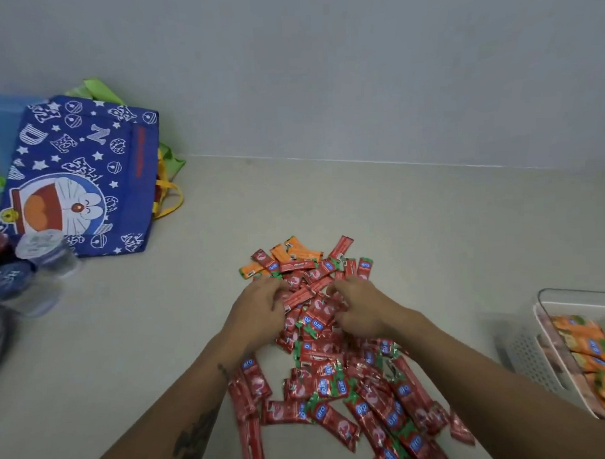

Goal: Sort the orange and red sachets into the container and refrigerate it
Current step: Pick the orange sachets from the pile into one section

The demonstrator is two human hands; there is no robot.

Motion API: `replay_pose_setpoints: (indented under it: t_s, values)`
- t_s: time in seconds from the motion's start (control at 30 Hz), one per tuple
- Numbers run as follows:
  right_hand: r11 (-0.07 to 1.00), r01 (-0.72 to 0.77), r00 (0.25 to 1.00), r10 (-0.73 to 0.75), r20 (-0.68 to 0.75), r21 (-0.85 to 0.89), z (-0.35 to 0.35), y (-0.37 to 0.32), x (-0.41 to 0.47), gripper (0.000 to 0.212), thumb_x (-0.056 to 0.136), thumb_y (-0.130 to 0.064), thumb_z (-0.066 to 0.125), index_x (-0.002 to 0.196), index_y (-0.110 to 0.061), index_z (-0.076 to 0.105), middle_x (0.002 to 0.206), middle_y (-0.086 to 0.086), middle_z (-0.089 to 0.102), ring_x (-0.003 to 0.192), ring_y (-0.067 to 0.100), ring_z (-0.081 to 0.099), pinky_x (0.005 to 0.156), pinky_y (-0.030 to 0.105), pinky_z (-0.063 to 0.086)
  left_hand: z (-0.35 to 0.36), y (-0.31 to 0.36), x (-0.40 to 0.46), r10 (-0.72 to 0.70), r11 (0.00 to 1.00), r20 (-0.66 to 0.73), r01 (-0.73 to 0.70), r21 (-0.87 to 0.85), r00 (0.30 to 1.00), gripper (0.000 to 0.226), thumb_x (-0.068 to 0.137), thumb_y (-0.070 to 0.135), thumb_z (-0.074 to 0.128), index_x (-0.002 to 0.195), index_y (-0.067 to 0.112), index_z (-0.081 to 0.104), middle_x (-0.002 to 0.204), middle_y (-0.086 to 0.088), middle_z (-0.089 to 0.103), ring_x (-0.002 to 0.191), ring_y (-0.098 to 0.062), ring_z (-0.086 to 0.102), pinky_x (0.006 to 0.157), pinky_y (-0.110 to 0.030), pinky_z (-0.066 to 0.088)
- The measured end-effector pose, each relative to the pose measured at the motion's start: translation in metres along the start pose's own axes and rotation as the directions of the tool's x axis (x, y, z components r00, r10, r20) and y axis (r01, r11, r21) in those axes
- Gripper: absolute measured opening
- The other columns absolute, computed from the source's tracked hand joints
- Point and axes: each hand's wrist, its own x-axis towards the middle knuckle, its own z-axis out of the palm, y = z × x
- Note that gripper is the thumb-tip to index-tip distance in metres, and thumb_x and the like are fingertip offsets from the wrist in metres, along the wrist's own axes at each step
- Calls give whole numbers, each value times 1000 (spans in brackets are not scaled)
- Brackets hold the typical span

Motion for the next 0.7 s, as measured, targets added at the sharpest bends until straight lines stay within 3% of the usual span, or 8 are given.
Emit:
replay_pose_setpoints:
  t_s: [0.1,0.2,0.27,0.37,0.47,0.57,0.63,0.7]
  values:
    - [999,-6,1000,5,-27,-32,-11,-8,39,69,83,-20,57,149,-20,35,149,9,36,139,34,33,112,53,35,9,-7,27,12,993,34,-16,117,999,48,95,20,50,143,23,46,145,5,41,132,-18,39,111,-34,33]
    - [992,49,999,-51,-15,-113,-14,-13,72,78,85,-19,56,156,-22,23,158,4,27,143,34,27,116,50,30,21,-19,36,32,974,99,-53,221,995,52,93,24,48,145,23,46,151,5,40,136,-18,36,113,-33,29]
    - [981,94,995,-88,42,-172,-10,-15,86,82,87,-22,55,158,-25,14,163,2,18,146,34,20,119,49,25,28,-29,33,78,973,64,-90,214,995,49,88,26,46,136,23,56,143,5,50,131,-18,45,109,-34,35]
    - [959,119,993,-110,46,-259,10,-12,90,77,91,-35,48,158,-26,10,164,2,14,146,34,16,118,51,25,34,-40,26,116,992,-13,-116,42,993,40,83,22,49,118,25,66,122,8,64,113,-12,56,100,-35,45]
    - [945,125,990,-139,-27,-303,30,-7,74,66,92,-44,35,154,-28,20,158,2,26,139,29,27,112,48,32,35,-47,30,82,990,-199,-104,-100,977,31,80,11,48,101,21,69,103,8,66,98,-11,58,89,-33,49]
    - [957,126,992,-129,6,-263,27,-5,60,54,93,-43,32,146,-32,38,147,-6,42,129,23,38,108,46,33,28,-57,55,-20,997,-358,-9,-79,933,31,80,10,45,102,18,66,103,4,61,97,-16,54,87,-36,47]
    - [970,102,995,-102,11,-221,11,-7,66,38,96,-37,39,129,-33,57,132,-6,56,122,23,48,106,48,31,22,-60,77,-55,998,-346,48,-29,937,31,85,16,47,110,21,64,110,4,56,102,-17,51,90,-38,45]
    - [982,71,995,-83,-61,-177,-3,-13,82,28,95,-29,44,114,-30,64,119,-2,62,114,24,55,104,48,32,17,-58,98,-45,997,-256,59,48,966,28,92,25,51,118,25,61,116,6,52,110,-16,46,95,-38,39]
